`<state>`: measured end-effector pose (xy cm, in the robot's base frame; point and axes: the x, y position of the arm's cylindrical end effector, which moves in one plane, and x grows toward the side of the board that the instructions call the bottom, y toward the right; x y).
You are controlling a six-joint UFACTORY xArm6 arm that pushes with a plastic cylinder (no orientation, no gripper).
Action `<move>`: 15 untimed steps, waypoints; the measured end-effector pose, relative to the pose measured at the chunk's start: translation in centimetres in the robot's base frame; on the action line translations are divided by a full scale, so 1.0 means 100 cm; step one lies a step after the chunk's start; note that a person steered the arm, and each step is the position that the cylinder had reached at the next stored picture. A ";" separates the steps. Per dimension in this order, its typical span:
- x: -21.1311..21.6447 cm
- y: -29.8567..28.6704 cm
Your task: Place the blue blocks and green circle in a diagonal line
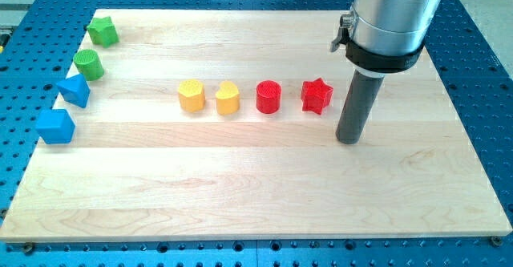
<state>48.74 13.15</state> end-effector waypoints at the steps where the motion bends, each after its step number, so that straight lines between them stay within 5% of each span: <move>1: 0.002 0.000; 2: 0.002 -0.007; 4: 0.030 -0.256; 7: 0.055 -0.436; 9: -0.028 -0.424; 11: -0.087 -0.311; 12: -0.083 -0.336; 13: -0.083 -0.425; 14: -0.091 -0.436; 15: -0.158 -0.427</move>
<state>32.94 -29.53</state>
